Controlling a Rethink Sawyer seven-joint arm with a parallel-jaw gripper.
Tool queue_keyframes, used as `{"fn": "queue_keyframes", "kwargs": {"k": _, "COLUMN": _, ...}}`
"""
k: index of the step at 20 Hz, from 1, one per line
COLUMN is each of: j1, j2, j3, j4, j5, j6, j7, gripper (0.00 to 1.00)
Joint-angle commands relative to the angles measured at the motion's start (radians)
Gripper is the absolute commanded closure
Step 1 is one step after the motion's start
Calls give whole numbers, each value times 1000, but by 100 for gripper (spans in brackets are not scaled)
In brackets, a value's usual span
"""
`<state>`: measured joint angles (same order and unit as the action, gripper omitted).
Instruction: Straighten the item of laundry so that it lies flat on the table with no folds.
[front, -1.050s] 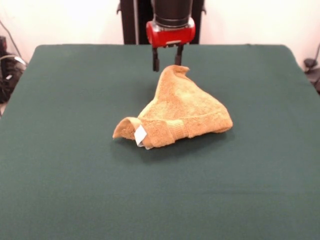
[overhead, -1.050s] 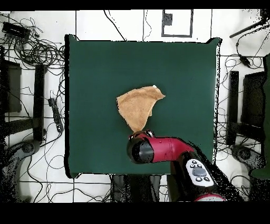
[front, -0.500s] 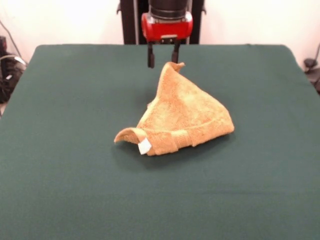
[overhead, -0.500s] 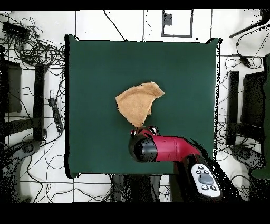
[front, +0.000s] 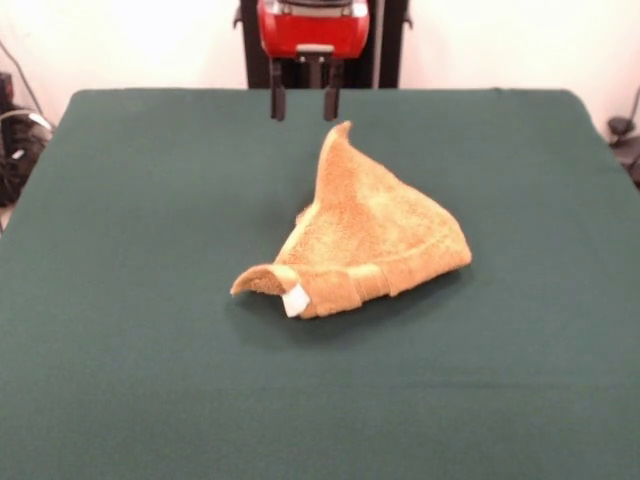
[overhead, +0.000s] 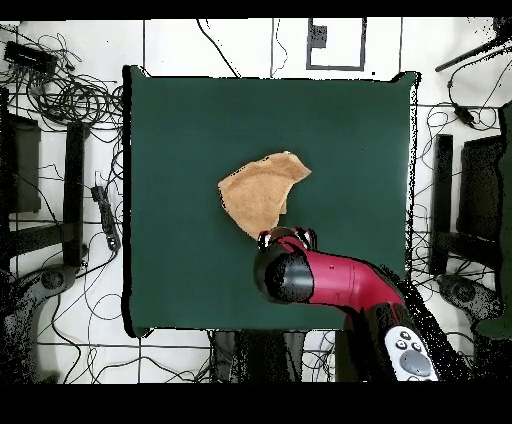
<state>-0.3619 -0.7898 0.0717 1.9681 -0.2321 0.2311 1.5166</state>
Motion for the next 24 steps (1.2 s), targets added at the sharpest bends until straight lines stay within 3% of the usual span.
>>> {"fn": "queue_keyframes", "kwargs": {"k": 1, "j1": 23, "j2": 15, "j3": 88, "j4": -5, "j5": 84, "j6": 94, "j7": 168, "gripper": 0}}
{"fn": "queue_keyframes", "kwargs": {"k": 13, "j1": 34, "j2": 65, "j3": 73, "j4": -5, "j5": 105, "j6": 12, "j7": 188, "gripper": 0}}
{"fn": "queue_keyframes", "kwargs": {"k": 24, "j1": 103, "j2": 77, "j3": 16, "j4": 0, "j5": 124, "j6": -14, "j7": 239, "gripper": 0}}
